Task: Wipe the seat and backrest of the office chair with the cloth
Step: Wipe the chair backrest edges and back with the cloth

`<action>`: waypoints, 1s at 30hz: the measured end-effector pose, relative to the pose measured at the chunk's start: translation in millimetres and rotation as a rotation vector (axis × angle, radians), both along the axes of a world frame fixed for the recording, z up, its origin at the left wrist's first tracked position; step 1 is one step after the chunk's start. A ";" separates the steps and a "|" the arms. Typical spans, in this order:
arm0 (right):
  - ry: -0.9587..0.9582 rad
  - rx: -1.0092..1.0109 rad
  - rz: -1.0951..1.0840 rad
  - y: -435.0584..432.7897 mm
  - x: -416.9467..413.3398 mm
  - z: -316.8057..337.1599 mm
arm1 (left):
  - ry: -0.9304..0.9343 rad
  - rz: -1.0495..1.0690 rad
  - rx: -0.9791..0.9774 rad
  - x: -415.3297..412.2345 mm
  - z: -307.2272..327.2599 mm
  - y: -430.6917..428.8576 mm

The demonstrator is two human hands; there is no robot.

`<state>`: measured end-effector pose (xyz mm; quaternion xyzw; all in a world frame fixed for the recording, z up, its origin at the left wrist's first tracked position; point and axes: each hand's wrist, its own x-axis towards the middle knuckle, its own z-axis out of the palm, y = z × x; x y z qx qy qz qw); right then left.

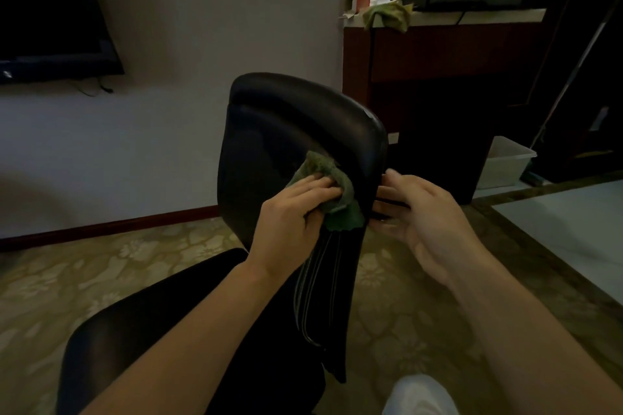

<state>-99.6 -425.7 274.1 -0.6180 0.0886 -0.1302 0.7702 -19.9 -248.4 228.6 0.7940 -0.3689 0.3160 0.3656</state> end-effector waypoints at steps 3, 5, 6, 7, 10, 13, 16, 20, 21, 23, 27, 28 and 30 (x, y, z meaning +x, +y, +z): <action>-0.025 -0.111 -0.020 0.5 4.0 -2.3 | 0.099 -0.044 -0.021 8.0 2.2 19.1; -0.053 -0.189 -0.022 4.1 6.1 -1.8 | 0.107 -0.032 -0.049 15.7 12.2 28.6; -0.070 -0.228 -0.019 6.8 6.6 -1.2 | 0.097 -0.015 -0.067 19.5 18.0 31.3; -0.088 -0.270 -0.020 8.4 7.5 -1.7 | 0.080 0.003 -0.075 23.1 23.8 31.9; -0.137 -0.379 -0.050 9.5 9.8 -5.3 | 0.064 -0.001 0.021 27.5 33.0 23.2; -0.157 -0.401 -0.069 7.3 10.1 -8.2 | 0.143 0.023 0.108 19.5 26.4 10.7; -0.163 -0.404 -0.060 6.8 11.2 -11.1 | 0.112 0.119 0.037 6.8 16.7 1.7; -0.181 -0.465 -0.092 6.0 15.5 -15.3 | 0.281 0.129 -0.155 -5.8 11.0 -16.1; -0.181 -0.470 -0.097 5.5 16.2 -16.1 | 0.299 0.133 -0.190 -8.2 8.8 -20.4; -0.184 -0.478 -0.105 4.5 16.4 -17.8 | 0.279 0.122 -0.237 -9.5 4.0 -22.5; -0.192 -0.464 -0.089 3.6 17.4 -20.4 | 0.209 0.033 -0.142 7.9 -6.0 2.2; -0.190 -0.451 -0.082 4.0 18.0 -21.0 | 0.188 0.030 -0.075 11.5 -6.6 9.0; -0.195 -0.442 -0.080 4.9 18.1 -21.4 | 0.209 0.014 -0.001 13.9 -3.4 15.7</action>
